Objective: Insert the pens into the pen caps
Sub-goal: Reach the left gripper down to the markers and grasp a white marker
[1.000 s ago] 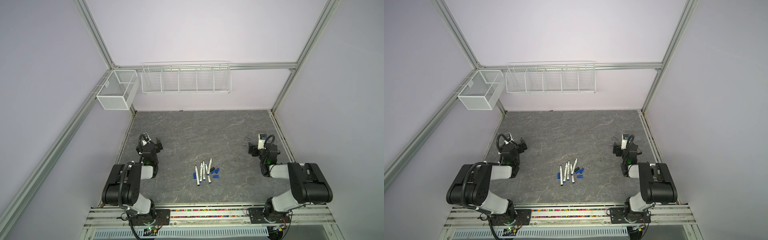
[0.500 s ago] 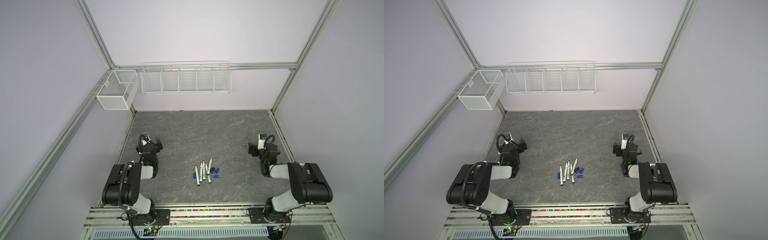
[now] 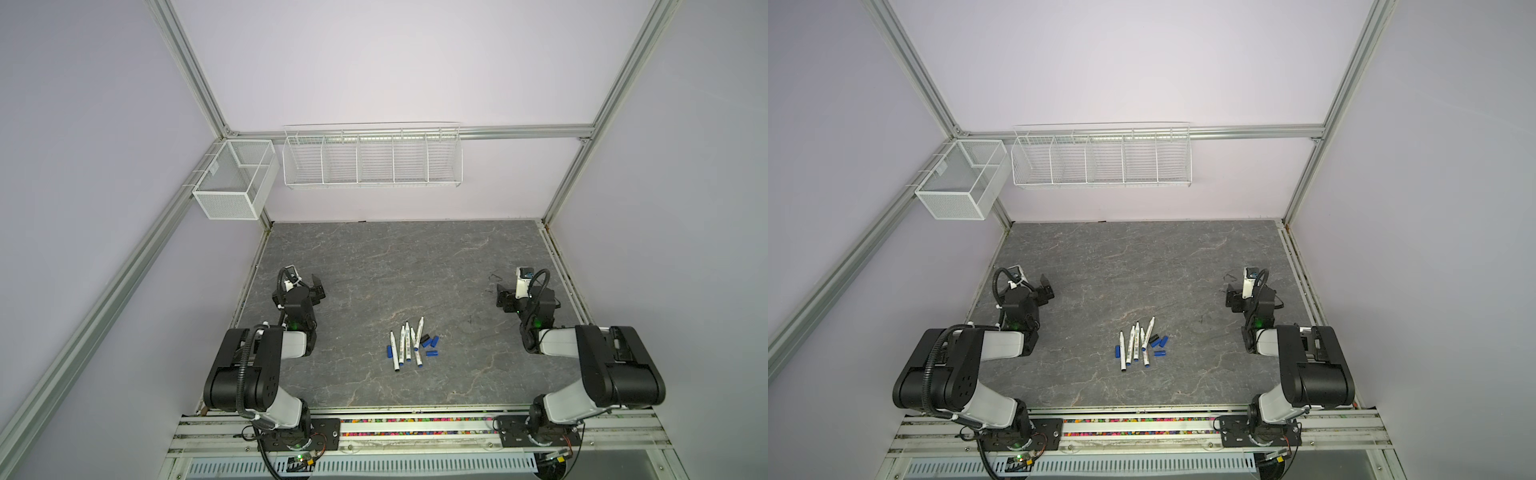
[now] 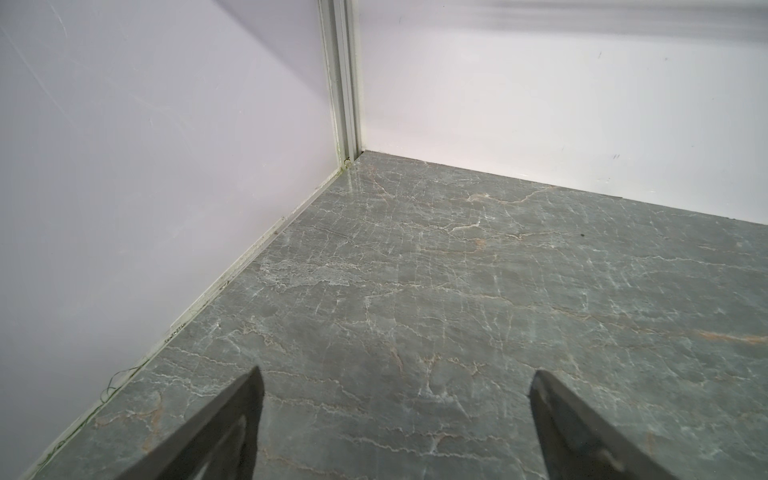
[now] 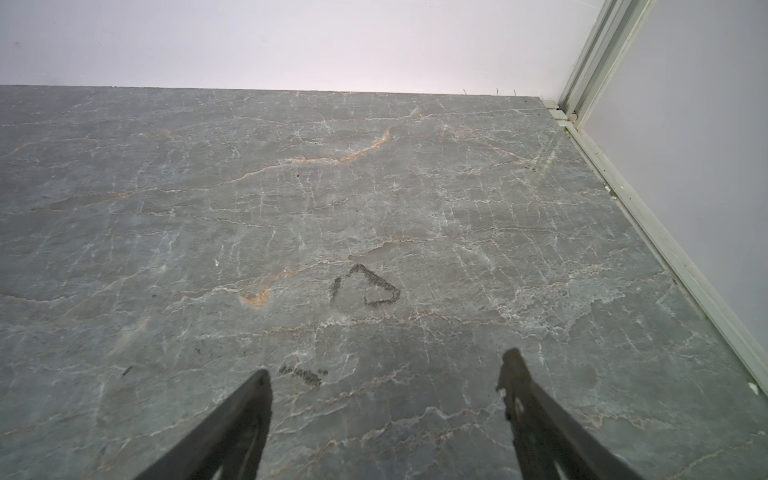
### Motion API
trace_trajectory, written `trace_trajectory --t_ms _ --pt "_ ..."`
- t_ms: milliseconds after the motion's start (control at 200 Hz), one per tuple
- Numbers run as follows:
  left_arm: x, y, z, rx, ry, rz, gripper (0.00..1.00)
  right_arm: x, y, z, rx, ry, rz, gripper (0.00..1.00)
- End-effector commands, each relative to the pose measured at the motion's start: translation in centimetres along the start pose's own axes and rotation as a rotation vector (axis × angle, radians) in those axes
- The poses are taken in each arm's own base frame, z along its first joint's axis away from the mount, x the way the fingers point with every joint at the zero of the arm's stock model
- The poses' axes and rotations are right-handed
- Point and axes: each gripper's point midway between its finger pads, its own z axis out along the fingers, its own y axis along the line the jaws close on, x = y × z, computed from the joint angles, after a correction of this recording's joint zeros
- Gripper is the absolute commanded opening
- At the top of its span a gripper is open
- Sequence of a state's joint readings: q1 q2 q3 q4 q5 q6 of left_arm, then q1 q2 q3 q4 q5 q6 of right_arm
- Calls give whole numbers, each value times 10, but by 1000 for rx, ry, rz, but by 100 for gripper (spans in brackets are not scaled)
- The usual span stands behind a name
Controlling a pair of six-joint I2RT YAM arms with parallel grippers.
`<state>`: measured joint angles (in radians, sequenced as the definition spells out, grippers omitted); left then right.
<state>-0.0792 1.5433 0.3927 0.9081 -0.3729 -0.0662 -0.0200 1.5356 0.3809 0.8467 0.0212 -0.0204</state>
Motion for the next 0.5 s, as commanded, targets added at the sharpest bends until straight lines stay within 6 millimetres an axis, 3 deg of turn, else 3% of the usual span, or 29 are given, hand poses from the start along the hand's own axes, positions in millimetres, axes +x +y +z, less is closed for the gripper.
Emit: trace_trajectory --t_ms 0,70,155,230,335,415,495 --pt "-1 -4 -2 32 -8 27 99 -11 0 0 -11 -16 -8 99" --pt "-13 -26 -7 142 10 87 99 -17 -9 0 35 10 14 100" --pt "-37 -30 -10 116 90 117 99 -34 -12 -3 46 60 22 100" --pt "-60 -36 -17 136 112 71 99 -50 -8 -9 28 103 80 99" --pt "-84 -49 -36 163 -12 5 99 -66 12 -17 -46 135 171 97" --pt "-81 -59 -48 184 21 -141 99 -68 23 -26 -38 159 220 97" --pt "-60 -91 -61 249 137 -156 99 -67 34 -36 -57 187 256 97"
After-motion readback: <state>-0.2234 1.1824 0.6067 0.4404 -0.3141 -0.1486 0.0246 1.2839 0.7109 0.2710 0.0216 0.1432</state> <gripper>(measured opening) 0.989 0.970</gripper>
